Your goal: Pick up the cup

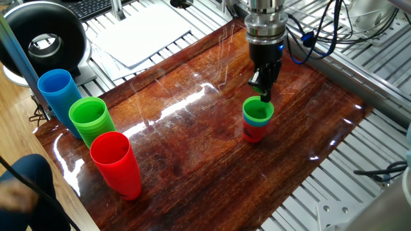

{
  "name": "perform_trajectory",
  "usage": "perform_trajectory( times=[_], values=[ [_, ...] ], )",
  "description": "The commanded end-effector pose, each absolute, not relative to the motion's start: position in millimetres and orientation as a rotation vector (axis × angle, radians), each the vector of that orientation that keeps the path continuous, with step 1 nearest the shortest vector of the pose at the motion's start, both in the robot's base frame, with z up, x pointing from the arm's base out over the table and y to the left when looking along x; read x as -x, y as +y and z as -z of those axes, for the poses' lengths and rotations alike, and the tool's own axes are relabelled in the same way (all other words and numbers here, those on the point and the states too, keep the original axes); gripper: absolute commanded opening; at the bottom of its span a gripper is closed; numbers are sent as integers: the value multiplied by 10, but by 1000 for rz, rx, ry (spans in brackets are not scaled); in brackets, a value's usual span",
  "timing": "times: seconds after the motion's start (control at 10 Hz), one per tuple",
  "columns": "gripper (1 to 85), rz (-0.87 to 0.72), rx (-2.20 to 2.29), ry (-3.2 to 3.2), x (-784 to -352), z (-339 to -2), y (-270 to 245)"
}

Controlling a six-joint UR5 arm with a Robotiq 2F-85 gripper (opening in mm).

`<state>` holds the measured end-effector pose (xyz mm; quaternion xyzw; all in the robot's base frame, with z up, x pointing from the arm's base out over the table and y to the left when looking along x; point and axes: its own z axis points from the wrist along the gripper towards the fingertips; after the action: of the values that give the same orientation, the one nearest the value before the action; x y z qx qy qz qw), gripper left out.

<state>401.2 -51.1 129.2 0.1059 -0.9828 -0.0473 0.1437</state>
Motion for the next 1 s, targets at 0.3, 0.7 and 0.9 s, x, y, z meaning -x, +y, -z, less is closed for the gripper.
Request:
perform_trajectory(
  times=[0.3, 0.7, 0.9],
  values=[
    [13, 167, -314, -2800, -4091, -1801, -483],
    [13, 159, -323, -2789, -4118, -2066, -461],
    [13, 155, -324, -2791, -4126, -2148, -468]
  ],
)
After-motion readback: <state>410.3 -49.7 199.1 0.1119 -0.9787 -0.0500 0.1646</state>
